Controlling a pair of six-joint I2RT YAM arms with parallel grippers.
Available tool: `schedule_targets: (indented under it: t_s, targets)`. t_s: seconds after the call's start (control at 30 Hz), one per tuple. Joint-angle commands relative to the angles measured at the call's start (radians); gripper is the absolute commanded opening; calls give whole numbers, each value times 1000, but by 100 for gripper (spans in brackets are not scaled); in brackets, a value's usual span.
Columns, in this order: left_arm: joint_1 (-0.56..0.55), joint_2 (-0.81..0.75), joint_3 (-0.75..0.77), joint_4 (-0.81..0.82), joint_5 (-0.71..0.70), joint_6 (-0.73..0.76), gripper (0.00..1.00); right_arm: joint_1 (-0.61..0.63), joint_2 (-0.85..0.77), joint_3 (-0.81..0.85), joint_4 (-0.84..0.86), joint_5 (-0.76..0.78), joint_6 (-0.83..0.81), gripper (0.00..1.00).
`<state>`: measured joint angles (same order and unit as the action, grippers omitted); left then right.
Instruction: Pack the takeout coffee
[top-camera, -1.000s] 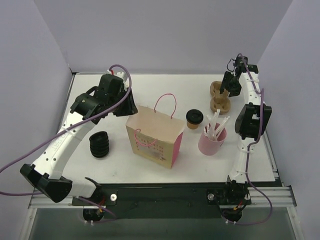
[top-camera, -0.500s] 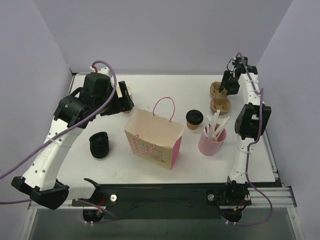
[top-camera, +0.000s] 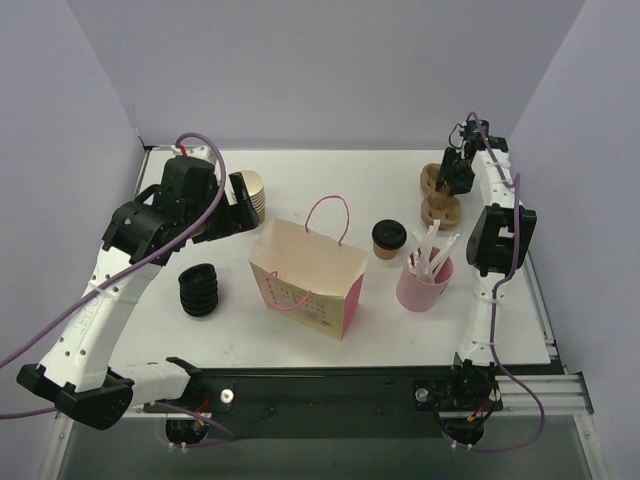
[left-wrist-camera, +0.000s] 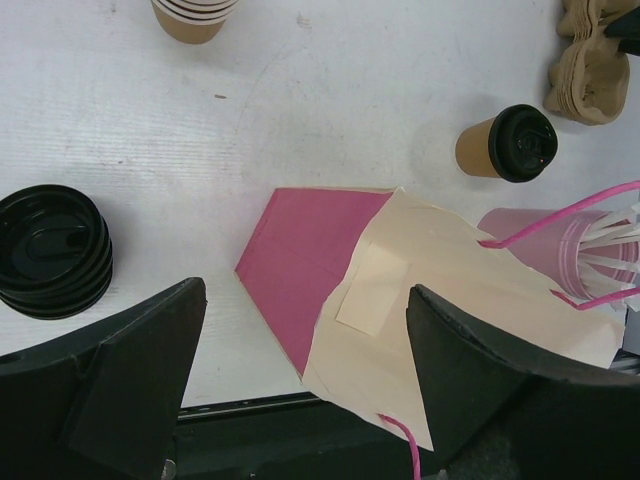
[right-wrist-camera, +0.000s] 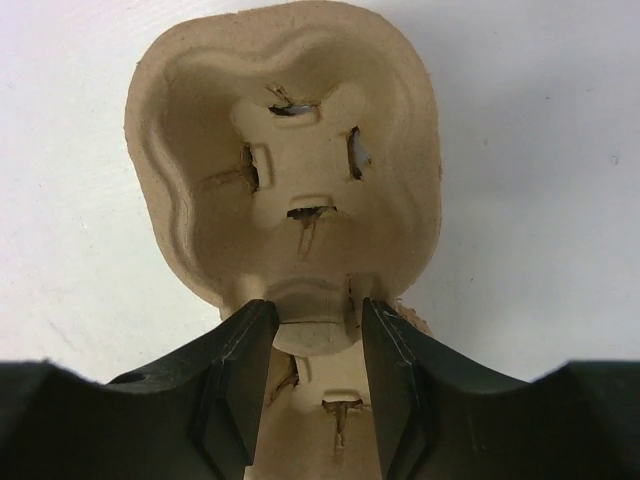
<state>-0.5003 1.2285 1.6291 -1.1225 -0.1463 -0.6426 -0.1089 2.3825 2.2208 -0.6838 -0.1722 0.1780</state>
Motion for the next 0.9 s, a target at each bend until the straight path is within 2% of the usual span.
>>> schedule_targets:
  t_s: [0.0,0.33,0.57,0.87]
  targets:
    - [8,-4,12,6,1,-3,91,17,12,31,-8,49,-17,41]
    - [12,-9,-5,0,2,7,91,31,0,16,6,57,-8,41]
    - [20,-4,-6,4,10,15,91,29,-26,28,10,66,-8,50]
    - [28,0,-6,6,17,24,92,28,-32,22,20,77,-12,52]
